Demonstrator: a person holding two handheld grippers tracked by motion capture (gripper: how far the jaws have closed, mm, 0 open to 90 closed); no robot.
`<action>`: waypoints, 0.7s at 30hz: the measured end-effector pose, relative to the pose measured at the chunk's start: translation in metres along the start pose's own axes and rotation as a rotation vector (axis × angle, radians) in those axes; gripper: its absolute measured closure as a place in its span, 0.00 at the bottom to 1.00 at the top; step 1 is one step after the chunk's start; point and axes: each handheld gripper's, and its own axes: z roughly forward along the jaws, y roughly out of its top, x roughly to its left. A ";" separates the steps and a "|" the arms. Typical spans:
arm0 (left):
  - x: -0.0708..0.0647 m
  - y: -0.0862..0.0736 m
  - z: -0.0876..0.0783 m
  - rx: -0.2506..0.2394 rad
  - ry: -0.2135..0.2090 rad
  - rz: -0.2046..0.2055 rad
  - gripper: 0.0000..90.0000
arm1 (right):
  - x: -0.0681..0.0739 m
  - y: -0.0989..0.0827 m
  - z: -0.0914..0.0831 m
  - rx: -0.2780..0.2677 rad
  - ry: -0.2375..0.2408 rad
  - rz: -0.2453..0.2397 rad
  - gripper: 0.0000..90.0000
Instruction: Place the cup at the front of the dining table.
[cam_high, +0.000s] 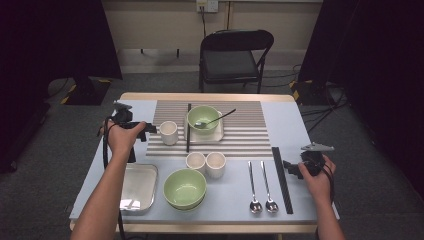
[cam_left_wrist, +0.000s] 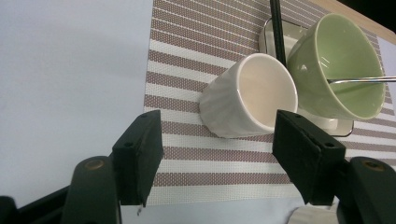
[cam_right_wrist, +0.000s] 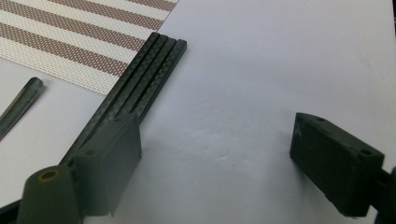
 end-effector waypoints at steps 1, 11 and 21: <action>0.000 0.000 -0.001 -0.004 0.001 -0.007 0.37 | 0.000 0.000 0.000 -0.001 0.000 -0.002 0.17; -0.002 -0.002 -0.009 -0.008 -0.021 0.015 0.37 | 0.000 0.000 0.000 0.000 0.003 0.006 0.17; -0.004 -0.006 -0.014 -0.011 -0.040 0.033 0.36 | 0.000 0.000 0.000 -0.001 0.002 0.006 0.17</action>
